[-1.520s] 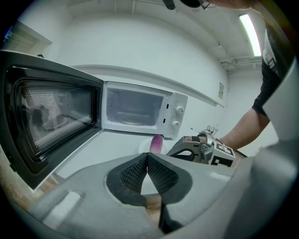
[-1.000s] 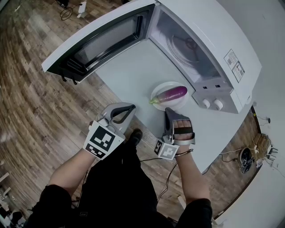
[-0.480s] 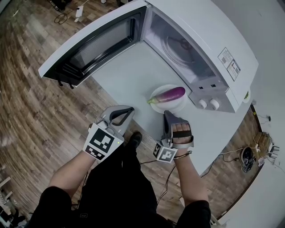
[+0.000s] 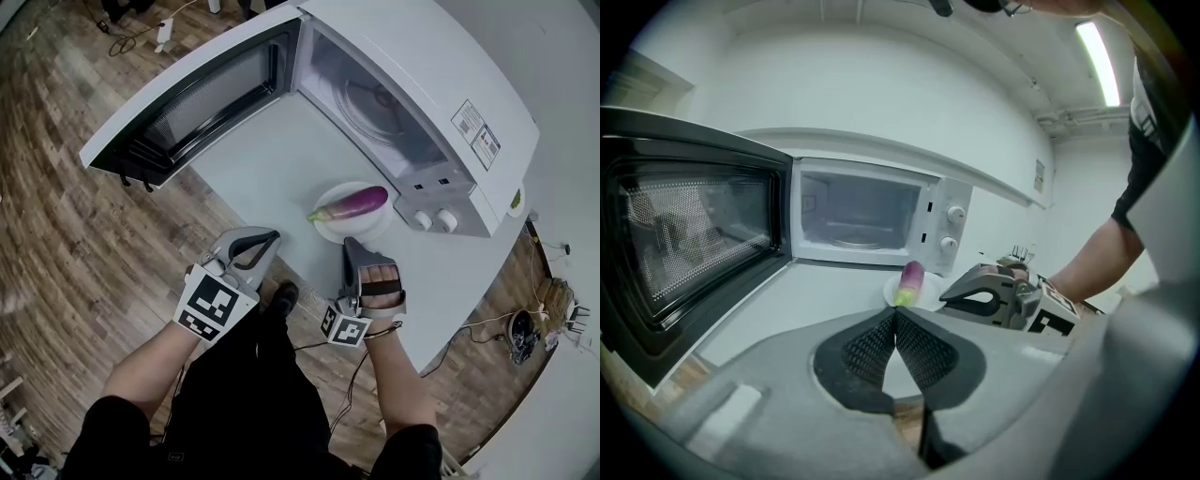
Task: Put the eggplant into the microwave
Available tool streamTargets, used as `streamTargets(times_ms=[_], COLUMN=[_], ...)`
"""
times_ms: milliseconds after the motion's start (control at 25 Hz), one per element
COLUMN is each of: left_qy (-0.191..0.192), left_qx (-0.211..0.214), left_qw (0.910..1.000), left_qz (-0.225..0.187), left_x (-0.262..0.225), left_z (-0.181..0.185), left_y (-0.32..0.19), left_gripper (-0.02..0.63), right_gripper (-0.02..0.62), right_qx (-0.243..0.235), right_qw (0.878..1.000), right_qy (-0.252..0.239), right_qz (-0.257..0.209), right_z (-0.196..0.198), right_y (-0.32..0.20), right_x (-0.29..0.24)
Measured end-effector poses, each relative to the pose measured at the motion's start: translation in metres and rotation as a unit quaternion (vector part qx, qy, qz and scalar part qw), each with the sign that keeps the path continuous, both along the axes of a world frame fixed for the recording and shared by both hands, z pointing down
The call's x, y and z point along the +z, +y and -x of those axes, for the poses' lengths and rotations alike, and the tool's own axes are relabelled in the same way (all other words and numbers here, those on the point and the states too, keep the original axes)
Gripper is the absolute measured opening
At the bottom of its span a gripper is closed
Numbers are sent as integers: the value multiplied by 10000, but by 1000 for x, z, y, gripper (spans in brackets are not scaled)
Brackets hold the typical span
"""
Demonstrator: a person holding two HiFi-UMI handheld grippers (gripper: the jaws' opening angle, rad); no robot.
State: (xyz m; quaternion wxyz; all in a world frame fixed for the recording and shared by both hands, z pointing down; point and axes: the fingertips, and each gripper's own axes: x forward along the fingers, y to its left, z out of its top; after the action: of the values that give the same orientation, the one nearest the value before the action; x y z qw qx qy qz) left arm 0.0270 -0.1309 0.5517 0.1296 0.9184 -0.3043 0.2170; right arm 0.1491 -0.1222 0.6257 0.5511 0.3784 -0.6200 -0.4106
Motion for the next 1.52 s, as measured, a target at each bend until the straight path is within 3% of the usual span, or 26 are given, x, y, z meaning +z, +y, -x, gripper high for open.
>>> streamTargets(times_ms=[360,680,1520], left_qy=[15,109,237], left_qx=[-4,20,99], left_qw=[10000,9993,9972], left_qz=[-66,-361,-696], left_x=[-12,-57,-113], left_z=[1,2,36], left_y=[-2,-10,-25], left_gripper=[8,8,8], right_gripper=[21,21,21], right_qx=[48,9,96], right_qw=[10000,9996,9973], right_qy=[-55,-28,-85], right_qz=[-66,-295,-721], right_z=[0,6,39], right_y=[-5,-16,-45], right_x=[-18,-68,-141])
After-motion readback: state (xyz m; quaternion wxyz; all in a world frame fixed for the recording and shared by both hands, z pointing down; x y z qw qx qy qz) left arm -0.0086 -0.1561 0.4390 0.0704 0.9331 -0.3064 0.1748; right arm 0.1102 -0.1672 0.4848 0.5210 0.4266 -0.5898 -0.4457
